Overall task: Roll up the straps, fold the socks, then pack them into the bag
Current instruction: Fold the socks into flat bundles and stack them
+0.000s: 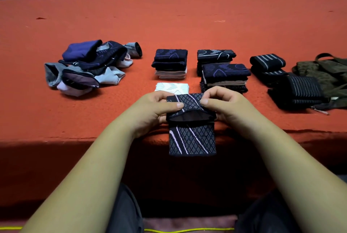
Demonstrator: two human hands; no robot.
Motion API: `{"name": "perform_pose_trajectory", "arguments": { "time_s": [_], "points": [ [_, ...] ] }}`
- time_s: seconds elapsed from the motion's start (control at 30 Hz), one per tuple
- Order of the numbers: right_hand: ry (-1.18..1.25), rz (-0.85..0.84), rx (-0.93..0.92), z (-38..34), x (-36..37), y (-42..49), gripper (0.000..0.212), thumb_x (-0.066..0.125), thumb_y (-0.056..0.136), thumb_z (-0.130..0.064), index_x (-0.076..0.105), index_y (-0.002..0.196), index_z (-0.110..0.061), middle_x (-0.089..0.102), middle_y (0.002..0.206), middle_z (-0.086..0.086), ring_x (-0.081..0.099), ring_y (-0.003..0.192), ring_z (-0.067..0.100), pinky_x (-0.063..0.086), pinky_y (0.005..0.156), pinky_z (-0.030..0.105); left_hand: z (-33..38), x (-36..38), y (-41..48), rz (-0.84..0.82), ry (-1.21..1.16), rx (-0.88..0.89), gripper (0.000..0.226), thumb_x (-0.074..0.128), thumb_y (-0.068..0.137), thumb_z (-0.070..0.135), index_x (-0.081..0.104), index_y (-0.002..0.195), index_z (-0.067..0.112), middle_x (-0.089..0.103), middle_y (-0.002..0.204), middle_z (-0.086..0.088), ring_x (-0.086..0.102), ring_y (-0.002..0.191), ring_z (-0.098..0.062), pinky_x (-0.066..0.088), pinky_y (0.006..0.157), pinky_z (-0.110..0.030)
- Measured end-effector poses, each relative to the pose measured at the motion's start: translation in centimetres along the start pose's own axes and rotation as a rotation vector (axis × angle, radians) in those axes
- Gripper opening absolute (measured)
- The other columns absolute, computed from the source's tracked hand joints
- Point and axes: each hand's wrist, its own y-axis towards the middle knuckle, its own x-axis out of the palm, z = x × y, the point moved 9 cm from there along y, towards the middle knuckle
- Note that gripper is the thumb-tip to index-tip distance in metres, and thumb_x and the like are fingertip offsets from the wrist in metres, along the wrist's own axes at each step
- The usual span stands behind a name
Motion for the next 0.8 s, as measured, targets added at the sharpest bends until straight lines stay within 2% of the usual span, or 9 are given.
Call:
{"name": "perform_pose_trajectory", "arguments": {
  "time_s": [0.1,0.2,0.3,0.37,0.47,0.53,0.6,0.7,0.8],
  "points": [
    [-0.14,0.006,0.01,0.2,-0.1,-0.2,0.021,0.082,0.091,-0.016,0.066,0.103,-0.022,0.065,0.09,0.005,0.055,0.078,0.023,0.046,0.057,0.029,-0.1,-0.3,0.1,0.009,0.023,0.018,0.048,0.077,0.09,-0.001,0.062,0.135,-0.001,0.073,0.129,-0.02,0.068,0.124,-0.04,0.052,0.108,-0.052],
    [-0.197,0.008,-0.012,0.2,0.1,0.0,0.027,0.079,0.091,-0.004,0.061,0.104,-0.021,0.063,0.085,0.006,0.055,0.065,0.018,0.045,0.045,0.024,0.4,-0.7,0.0,0.075,0.071,0.043,0.037,0.074,0.093,-0.001,0.065,0.129,0.003,0.077,0.12,-0.017,0.074,0.109,-0.036,0.061,0.092,-0.05],
    [-0.2,0.022,-0.062,0.1,0.1,0.4,0.033,0.076,0.092,0.002,0.061,0.108,-0.023,0.064,0.088,0.007,0.055,0.063,0.015,0.047,0.049,0.025,1.1,-0.8,-0.2,0.148,0.194,0.085,0.024,0.071,0.098,0.003,0.065,0.121,0.01,0.078,0.103,-0.009,0.075,0.083,-0.024,0.062,0.061,-0.035],
    [-0.188,0.038,-0.084,0.1,0.0,0.5,0.051,0.077,0.091,0.002,0.06,0.125,-0.032,0.071,0.103,0.006,0.065,0.074,0.014,0.054,0.061,0.03,1.4,-0.8,-0.3,0.184,0.211,0.118,0.022,0.069,0.099,0.003,0.064,0.119,0.009,0.077,0.099,-0.009,0.073,0.076,-0.019,0.057,0.053,-0.029],
    [-0.175,0.008,-0.041,0.2,0.1,0.4,0.061,0.078,0.093,-0.005,0.053,0.143,-0.028,0.077,0.101,0.003,0.063,0.067,0.008,0.047,0.059,0.03,2.0,-1.0,-0.5,0.213,0.124,0.177,0.026,0.069,0.098,0.001,0.064,0.123,0.006,0.078,0.108,-0.018,0.074,0.085,-0.023,0.062,0.066,-0.036],
    [-0.234,-0.031,-0.003,0.5,0.1,0.5,0.033,0.076,0.097,-0.013,0.064,0.128,-0.009,0.07,0.079,0.0,0.054,0.057,0.007,0.04,0.057,0.031,2.5,-1.3,-0.6,0.228,0.075,0.206,0.026,0.07,0.099,0.004,0.064,0.124,0.008,0.079,0.107,-0.011,0.075,0.088,-0.02,0.062,0.07,-0.038],
    [-0.232,-0.018,0.018,0.9,-0.2,0.7,0.024,0.074,0.098,-0.017,0.069,0.115,0.0,0.058,0.071,0.006,0.046,0.053,0.011,0.036,0.052,0.027,2.7,-1.4,-0.7,0.217,0.007,0.207,0.024,0.07,0.099,0.01,0.066,0.123,0.011,0.079,0.109,-0.007,0.075,0.092,-0.019,0.062,0.078,-0.041],
    [-0.157,0.044,0.013,1.2,-0.5,0.8,0.024,0.075,0.098,-0.016,0.07,0.114,0.001,0.053,0.075,0.01,0.04,0.055,0.011,0.031,0.048,0.021,2.2,-0.6,-0.7,0.106,-0.039,0.135,0.032,0.069,0.1,0.022,0.067,0.129,0.009,0.076,0.123,-0.013,0.074,0.108,-0.024,0.06,0.095,-0.045],
    [-0.104,0.075,-0.005,1.3,-0.6,0.8,0.017,0.073,0.098,-0.014,0.071,0.111,-0.003,0.058,0.075,0.008,0.041,0.053,0.013,0.031,0.047,0.024,1.4,0.2,-0.9,0.003,0.043,0.078,0.04,0.07,0.099,0.015,0.062,0.138,0.011,0.073,0.133,-0.013,0.07,0.123,-0.033,0.056,0.105,-0.052]
  ]
}}
